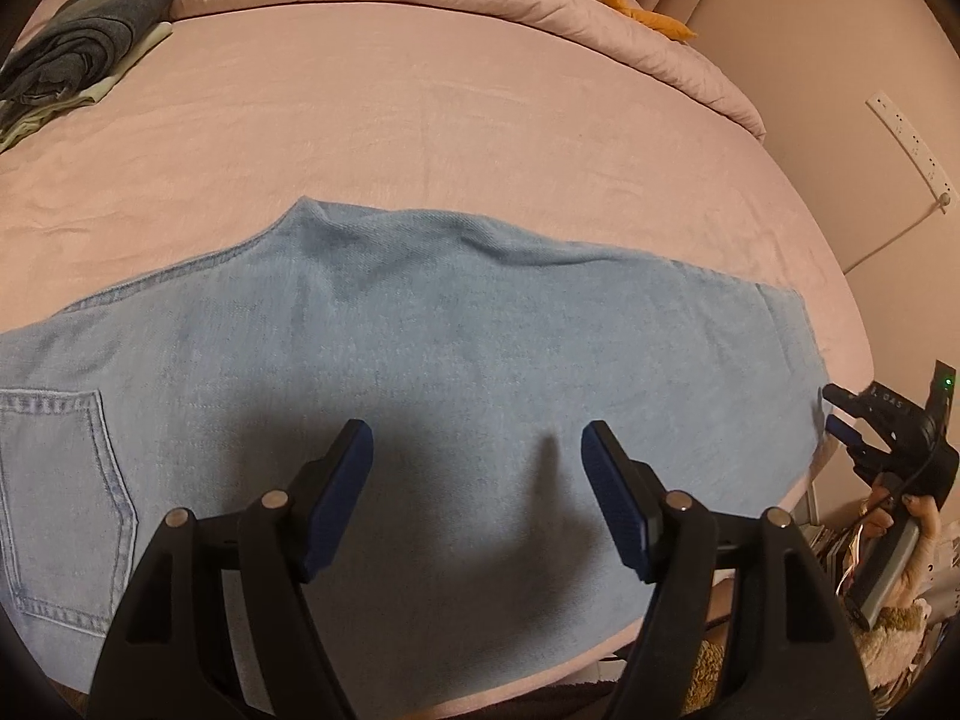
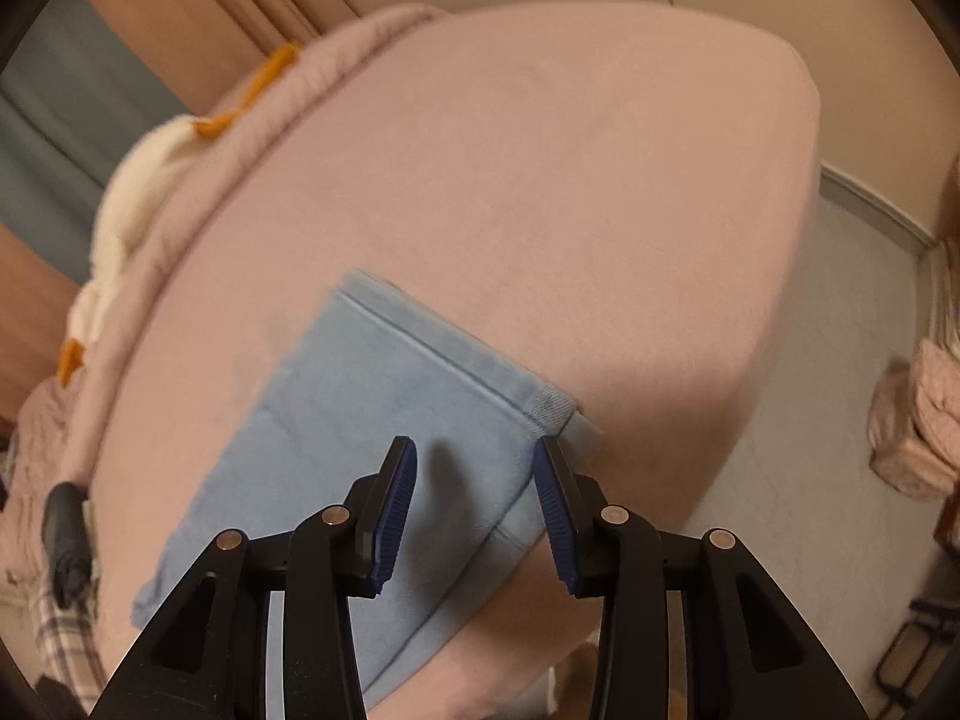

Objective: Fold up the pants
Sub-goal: 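Smooth the folded jeans flat with both open tools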

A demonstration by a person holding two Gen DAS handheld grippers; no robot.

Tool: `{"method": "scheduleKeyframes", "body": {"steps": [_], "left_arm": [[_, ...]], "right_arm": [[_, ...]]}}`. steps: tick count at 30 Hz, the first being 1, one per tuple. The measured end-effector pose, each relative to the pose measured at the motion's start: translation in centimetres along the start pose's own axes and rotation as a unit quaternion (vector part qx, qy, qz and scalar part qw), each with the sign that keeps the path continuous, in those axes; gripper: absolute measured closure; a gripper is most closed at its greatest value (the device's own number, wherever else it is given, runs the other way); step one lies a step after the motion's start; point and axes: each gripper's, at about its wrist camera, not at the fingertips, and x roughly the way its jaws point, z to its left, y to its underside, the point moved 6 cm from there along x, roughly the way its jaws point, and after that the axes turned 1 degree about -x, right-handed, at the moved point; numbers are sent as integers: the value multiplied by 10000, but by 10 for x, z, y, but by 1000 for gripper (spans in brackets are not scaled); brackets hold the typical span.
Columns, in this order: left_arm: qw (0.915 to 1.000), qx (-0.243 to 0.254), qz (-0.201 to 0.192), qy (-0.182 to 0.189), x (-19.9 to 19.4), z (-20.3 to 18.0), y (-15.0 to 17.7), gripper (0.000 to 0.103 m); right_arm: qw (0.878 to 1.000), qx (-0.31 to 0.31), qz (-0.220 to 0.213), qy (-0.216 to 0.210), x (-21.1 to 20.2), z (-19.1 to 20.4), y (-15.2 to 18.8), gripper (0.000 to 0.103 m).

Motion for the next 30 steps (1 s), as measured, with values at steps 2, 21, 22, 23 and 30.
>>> {"method": "scheduleKeyframes", "body": {"steps": [2, 21, 22, 23, 30], "left_arm": [[10000, 12, 35, -14, 1, 2, 2, 31], [9997, 188, 122, -75, 6, 0, 8, 28], [9997, 200, 122, -90, 7, -2, 6, 27], [9996, 213, 124, -101, 7, -3, 6, 27], [9997, 224, 73, -62, 2, -3, 6, 24]], "right_arm": [[10000, 35, -8, -81, 4, 2, -4, 63], [9993, 117, -210, 296, 2, -10, -7, 98], [9993, 132, -234, 256, 0, -10, -8, 98], [9993, 145, -245, 222, -2, -10, -9, 97], [9977, 355, -502, 282, -19, -23, -12, 54]]}}
